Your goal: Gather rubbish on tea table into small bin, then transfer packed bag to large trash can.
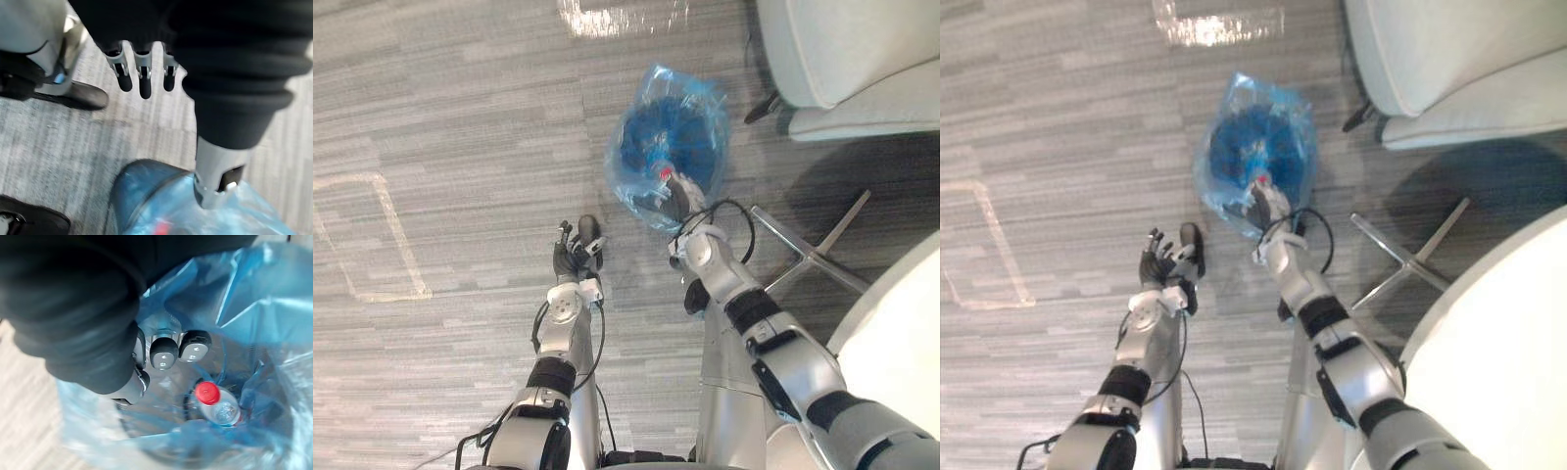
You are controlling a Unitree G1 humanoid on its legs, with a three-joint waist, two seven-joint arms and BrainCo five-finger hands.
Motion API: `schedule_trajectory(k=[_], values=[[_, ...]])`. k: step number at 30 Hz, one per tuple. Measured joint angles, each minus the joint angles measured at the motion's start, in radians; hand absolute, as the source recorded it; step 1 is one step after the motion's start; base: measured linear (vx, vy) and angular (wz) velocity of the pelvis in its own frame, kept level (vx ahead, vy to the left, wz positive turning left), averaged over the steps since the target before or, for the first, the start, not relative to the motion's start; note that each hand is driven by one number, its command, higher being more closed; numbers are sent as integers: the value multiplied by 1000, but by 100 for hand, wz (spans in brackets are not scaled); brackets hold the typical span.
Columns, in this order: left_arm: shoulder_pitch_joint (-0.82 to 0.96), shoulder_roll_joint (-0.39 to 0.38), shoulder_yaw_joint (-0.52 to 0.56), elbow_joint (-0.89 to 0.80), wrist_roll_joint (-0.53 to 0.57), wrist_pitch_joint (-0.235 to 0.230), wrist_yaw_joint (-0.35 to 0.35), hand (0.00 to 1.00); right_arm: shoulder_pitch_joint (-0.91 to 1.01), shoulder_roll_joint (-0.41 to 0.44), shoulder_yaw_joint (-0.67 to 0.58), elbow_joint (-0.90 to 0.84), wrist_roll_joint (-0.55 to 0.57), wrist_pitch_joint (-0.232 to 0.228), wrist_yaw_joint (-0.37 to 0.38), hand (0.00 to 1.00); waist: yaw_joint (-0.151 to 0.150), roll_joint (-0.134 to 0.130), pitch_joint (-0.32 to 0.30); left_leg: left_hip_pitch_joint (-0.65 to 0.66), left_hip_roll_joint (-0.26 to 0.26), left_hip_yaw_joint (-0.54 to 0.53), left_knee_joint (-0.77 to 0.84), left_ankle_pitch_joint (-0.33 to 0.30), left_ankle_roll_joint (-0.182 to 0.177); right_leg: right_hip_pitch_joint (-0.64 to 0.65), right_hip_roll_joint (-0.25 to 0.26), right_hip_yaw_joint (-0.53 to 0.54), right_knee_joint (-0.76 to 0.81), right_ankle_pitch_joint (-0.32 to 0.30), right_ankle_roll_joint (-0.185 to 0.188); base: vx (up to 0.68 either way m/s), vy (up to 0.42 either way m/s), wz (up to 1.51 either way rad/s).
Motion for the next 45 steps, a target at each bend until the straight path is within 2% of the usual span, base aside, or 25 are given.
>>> schedule_trajectory(k=[7, 14, 19, 21, 28, 30, 33, 37, 40, 45], values=[[113, 6, -19, 61, 22, 23, -20, 0, 191, 65, 2, -98, 51, -11, 24, 100, -1, -11, -23, 261, 11, 28, -100, 3, -4, 265, 16, -12, -112, 4, 6, 36, -13, 0], [241, 10, -19, 159, 80, 49, -28, 0, 403, 120, 26, -197, 177, -28, 90, 100, -8, -60, -145, 573, 9, 76, -259, 10, -14, 565, 38, -5, -289, 26, 17, 113, -2, -8], [294, 21, -60, 204, 111, 60, -51, 0, 471, 153, 34, -248, 244, -48, 129, 100, -19, -66, -223, 717, -2, 104, -370, 27, -25, 704, 52, 8, -413, 60, 31, 127, -9, -10], [310, 34, -71, 238, 128, 62, -63, 0, 487, 148, 37, -248, 265, -57, 152, 100, -30, -64, -261, 789, -17, 106, -441, 48, -32, 786, 61, 14, -511, 97, 40, 129, 6, -4], [329, 83, -102, 246, 159, 62, -63, 0, 490, 105, 28, -249, 313, -64, 200, 100, -36, -55, -287, 930, -44, 140, -553, 79, -33, 919, 69, 49, -641, 150, 56, 61, 19, -11], [346, 88, -108, 225, 159, 62, -63, 0, 496, 100, 28, -255, 323, -64, 217, 100, -38, -53, -296, 970, -48, 153, -580, 86, -34, 942, 70, 61, -648, 152, 57, 13, 6, -18], [394, 96, -156, 140, 176, 60, -66, 0, 528, 63, 44, -358, 376, -68, 252, 100, -40, -44, -310, 1018, -62, 163, -625, 101, -31, 970, 69, 79, -667, 162, 60, -9, 6, -11], [430, 108, -192, 22, 178, 58, -84, 0, 525, 49, 56, -418, 405, -75, 285, 100, -40, -45, -319, 1041, -72, 169, -651, 111, -26, 974, 66, 101, -675, 173, 66, -45, 18, -16], [463, 137, -238, -151, 194, 55, -86, 0, 517, 9, 97, -457, 445, -84, 314, 100, -40, -45, -322, 1066, -76, 178, -671, 109, -27, 983, 61, 122, -679, 173, 73, -40, 13, -15], [482, 215, -273, -374, 229, 13, -101, 0, 500, -77, 135, -533, 533, -98, 358, 100, -41, -44, -349, 1093, -85, 180, -703, 112, -26, 989, 63, 143, -688, 173, 76, 2, 7, -12]])
